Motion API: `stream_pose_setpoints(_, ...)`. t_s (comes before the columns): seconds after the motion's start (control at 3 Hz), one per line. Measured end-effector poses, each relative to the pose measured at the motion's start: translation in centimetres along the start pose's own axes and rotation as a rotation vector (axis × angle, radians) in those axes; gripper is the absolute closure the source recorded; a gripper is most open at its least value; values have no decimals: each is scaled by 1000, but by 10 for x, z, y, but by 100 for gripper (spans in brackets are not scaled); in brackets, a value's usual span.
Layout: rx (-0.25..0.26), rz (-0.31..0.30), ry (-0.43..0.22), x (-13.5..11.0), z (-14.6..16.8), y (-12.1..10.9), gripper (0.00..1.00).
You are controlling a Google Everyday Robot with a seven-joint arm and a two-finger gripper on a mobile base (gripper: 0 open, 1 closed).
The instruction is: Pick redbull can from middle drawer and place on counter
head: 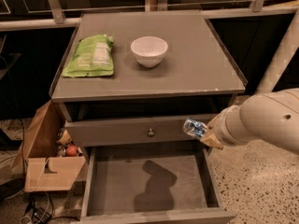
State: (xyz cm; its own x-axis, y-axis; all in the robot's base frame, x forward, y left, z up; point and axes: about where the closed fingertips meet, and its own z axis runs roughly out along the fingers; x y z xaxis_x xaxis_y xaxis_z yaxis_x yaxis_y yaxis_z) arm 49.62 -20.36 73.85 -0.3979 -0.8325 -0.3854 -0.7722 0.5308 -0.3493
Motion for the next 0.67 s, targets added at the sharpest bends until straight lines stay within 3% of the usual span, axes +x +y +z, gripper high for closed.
stream_pose_setpoints(0.67, 108, 45, -16, 4, -46, -26, 100)
